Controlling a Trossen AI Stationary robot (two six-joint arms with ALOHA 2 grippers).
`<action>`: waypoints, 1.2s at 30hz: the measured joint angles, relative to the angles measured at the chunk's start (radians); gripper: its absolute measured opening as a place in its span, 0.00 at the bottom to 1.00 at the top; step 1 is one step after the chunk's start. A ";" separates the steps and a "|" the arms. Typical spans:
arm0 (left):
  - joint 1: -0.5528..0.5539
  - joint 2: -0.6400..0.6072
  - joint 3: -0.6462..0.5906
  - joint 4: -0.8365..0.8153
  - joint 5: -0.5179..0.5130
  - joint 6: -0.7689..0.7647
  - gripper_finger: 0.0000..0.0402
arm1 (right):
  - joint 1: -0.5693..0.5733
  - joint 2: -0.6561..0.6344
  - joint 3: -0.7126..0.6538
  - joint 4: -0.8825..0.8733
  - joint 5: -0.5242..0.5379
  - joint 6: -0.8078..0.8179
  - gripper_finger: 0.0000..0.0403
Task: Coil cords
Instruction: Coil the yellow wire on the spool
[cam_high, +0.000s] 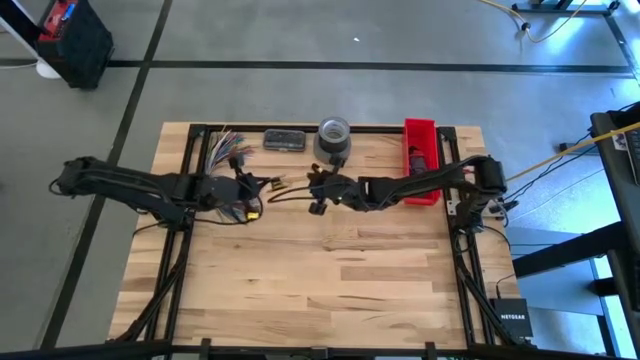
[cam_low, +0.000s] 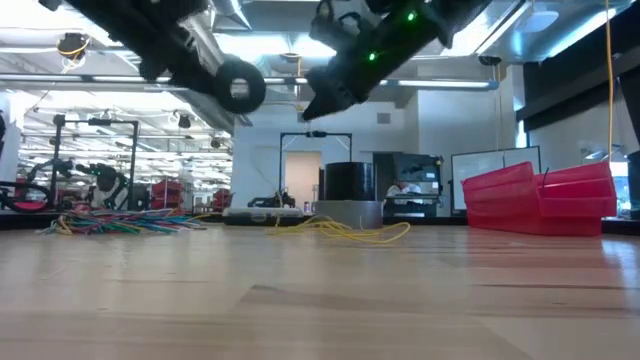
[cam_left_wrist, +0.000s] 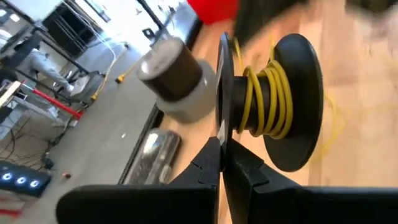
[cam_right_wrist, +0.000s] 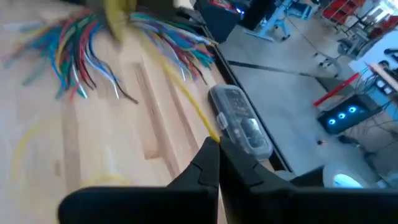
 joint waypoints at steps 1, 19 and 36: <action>0.004 0.016 0.000 0.005 -0.014 0.006 0.00 | 0.000 -0.012 0.000 -0.007 -0.009 0.013 0.01; 0.061 0.335 0.000 0.427 -0.137 0.182 0.00 | 0.002 -0.020 0.000 0.190 -0.360 0.177 0.01; 0.047 0.251 0.053 0.357 0.009 -0.105 0.00 | 0.008 0.065 0.004 0.218 -0.314 0.112 0.01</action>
